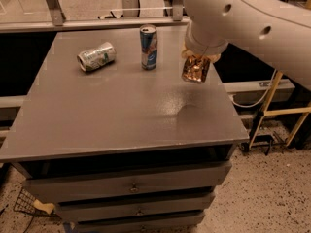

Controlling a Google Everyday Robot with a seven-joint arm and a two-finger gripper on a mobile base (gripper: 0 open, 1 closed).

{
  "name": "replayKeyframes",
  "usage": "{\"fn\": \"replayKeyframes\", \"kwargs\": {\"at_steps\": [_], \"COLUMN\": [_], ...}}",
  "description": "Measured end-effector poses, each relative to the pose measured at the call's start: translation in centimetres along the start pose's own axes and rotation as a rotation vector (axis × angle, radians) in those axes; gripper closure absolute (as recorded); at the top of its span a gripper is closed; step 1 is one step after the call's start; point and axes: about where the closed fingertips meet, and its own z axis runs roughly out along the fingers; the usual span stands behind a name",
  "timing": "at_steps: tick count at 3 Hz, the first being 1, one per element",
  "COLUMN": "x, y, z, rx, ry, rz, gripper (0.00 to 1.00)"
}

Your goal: Place orange can upright

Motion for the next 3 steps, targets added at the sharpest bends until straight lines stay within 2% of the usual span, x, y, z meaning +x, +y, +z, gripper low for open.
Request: {"fn": "replayKeyframes", "kwargs": {"at_steps": [1, 2, 3], "x": [1.3, 2.5, 2.3], "y": [0.0, -1.3, -2.0], "z": [1.3, 2.4, 2.3], "rx": [0.084, 0.259, 0.315], "ry": [0.045, 0.071, 0.072], "rz": [-0.097, -0.113, -0.170], "gripper": [1.00, 1.00, 1.00]}}
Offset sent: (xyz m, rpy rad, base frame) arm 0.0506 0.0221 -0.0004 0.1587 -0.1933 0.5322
